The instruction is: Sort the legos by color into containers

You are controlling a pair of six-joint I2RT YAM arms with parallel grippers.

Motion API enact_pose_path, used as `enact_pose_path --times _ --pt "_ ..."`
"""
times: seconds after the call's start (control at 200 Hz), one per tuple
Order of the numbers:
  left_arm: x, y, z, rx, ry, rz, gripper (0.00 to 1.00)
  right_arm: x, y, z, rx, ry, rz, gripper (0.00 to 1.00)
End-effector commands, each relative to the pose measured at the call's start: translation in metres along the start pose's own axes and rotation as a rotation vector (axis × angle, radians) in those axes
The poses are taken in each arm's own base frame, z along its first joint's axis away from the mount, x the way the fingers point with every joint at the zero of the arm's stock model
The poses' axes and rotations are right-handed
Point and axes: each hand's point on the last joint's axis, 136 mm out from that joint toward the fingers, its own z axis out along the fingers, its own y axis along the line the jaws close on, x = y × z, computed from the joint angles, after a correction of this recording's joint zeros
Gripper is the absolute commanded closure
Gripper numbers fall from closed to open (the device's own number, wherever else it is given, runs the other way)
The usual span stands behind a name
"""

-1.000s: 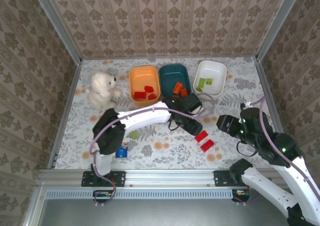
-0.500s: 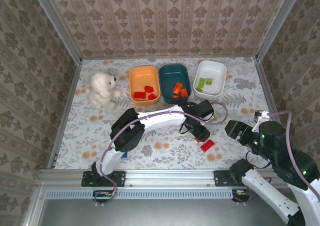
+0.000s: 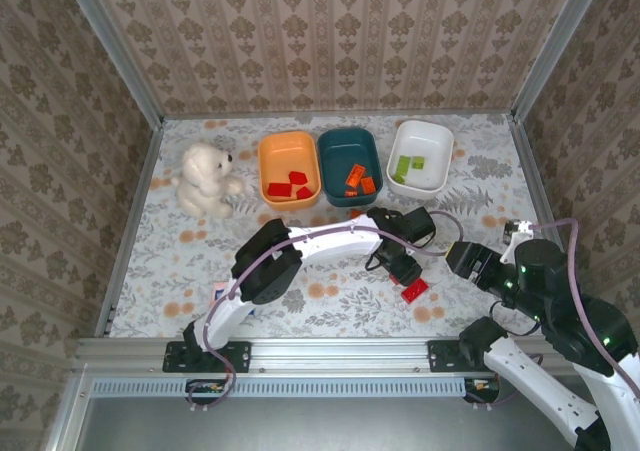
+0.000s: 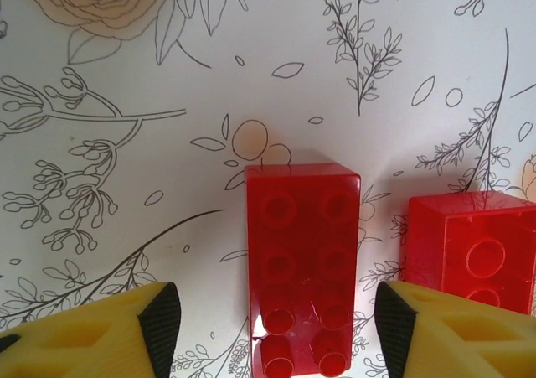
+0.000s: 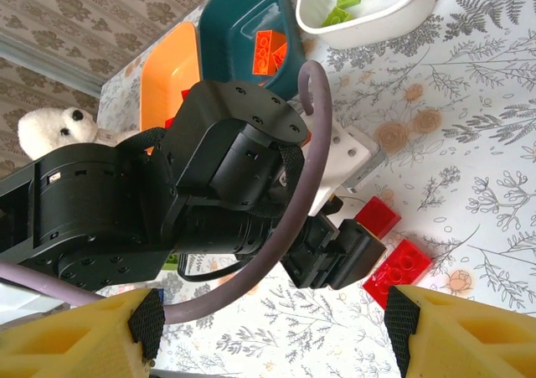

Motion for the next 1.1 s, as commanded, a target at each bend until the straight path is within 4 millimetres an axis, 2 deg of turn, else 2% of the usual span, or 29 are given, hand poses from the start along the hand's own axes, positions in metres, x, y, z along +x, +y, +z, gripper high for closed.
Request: enact_pose_path --times 0.0,0.33,0.515,0.795,0.89,0.97,1.095 --pt "0.003 0.0 0.006 -0.021 0.027 0.022 0.37 0.002 0.002 0.001 -0.007 0.016 0.011 0.27" --pt "0.004 -0.006 0.012 0.007 0.042 0.032 0.38 0.004 0.002 0.007 0.002 0.028 0.014 0.27" --pt "0.01 -0.002 0.02 -0.015 0.066 0.034 0.39 0.004 0.003 0.01 0.002 0.032 0.015 0.27" --pt "0.014 0.015 0.023 -0.106 0.093 0.038 0.59 0.003 0.006 0.015 -0.001 0.04 0.017 0.27" --pt "0.01 0.024 0.013 -0.153 0.072 0.027 0.66 0.004 0.008 0.018 -0.006 0.046 0.012 0.27" --pt "0.001 0.037 -0.005 -0.177 0.028 -0.016 0.71 0.003 0.011 0.02 -0.014 0.051 0.009 0.27" --pt "-0.018 0.071 -0.058 -0.197 -0.093 -0.139 0.73 0.0 0.021 0.026 -0.038 0.056 0.0 0.27"
